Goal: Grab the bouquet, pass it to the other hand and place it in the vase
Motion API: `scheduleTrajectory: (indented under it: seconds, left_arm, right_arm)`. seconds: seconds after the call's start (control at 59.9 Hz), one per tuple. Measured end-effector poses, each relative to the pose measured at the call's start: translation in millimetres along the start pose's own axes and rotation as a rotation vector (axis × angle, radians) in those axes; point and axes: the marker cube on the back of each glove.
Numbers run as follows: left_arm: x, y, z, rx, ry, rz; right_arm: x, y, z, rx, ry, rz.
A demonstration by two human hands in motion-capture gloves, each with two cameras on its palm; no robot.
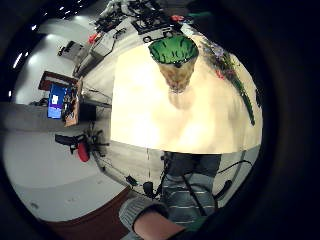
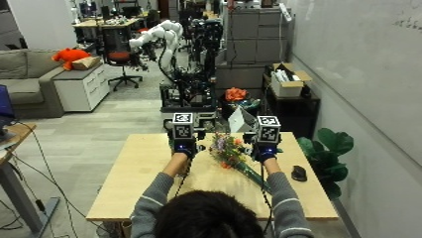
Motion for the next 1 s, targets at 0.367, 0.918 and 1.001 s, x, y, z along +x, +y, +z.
scheduleTrajectory:
  seconds: [0.367, 0.918, 1.001]
  left_arm:
    - [-4, -9, 10, -0.026, -0.024, -0.033]
    - [4, -5, 20, -0.024, -0.015, -0.006]
    - [3, -6, 24, -0.037, -0.018, 0.001]
  right_arm:
    - [1, 0, -3, -0.036, -0.007, -0.004]
    - [-12, -6, -6, -0.018, 0.068, 0.033]
    - [-7, -17, 3, 0.022, 0.019, 0.038]
